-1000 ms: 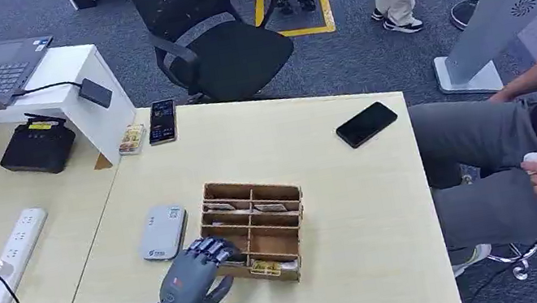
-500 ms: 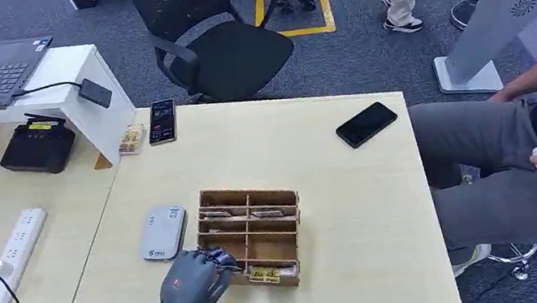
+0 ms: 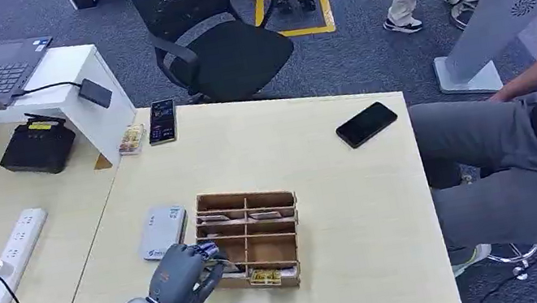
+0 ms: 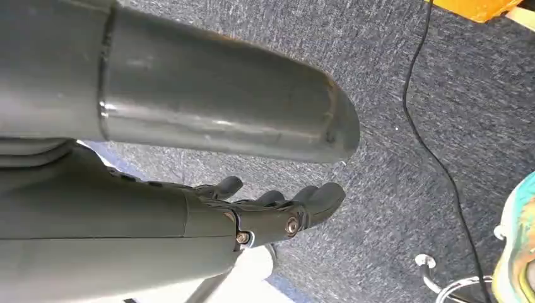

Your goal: Pass the card to the sensor for recognition and then transmit it.

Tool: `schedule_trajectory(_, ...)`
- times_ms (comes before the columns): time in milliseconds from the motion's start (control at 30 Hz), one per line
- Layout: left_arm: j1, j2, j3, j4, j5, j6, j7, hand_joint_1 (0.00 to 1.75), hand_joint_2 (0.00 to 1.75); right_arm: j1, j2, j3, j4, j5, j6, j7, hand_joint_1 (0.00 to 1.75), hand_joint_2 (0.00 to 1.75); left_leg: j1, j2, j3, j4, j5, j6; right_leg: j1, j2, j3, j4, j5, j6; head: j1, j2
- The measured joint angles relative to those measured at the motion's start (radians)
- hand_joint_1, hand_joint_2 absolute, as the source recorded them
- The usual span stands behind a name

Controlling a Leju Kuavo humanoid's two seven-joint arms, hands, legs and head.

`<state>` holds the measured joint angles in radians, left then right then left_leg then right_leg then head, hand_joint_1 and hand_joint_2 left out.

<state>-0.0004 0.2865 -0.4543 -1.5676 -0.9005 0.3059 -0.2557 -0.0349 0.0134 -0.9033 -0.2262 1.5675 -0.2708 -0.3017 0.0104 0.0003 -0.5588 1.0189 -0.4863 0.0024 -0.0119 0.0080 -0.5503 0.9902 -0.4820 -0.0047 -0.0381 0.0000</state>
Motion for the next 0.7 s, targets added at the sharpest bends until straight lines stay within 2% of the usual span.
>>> schedule_trajectory(200, -0.059, 0.086, 0.080, -0.149, 0.119, -0.087, -0.050, 1.75, 1.75, 0.000, 0.000, 0.000, 0.000, 0.000, 0.002, -0.002, 0.00, 0.00, 0.000, 0.000, 0.000, 0.000, 0.000, -0.001, 0.000, 0.000, 0.000, 0.001, 0.000, 0.000, 0.000, 0.000)
schedule_trajectory(700, -0.105, 0.182, 0.170, -0.308, 0.159, -0.104, -0.079, 1.75, 1.75, 0.002, 0.010, 0.000, 0.000, -0.006, 0.007, -0.001, 0.00, 0.00, 0.000, 0.000, 0.000, 0.000, 0.000, -0.001, 0.000, 0.000, 0.000, 0.001, 0.000, 0.000, 0.000, 0.000)
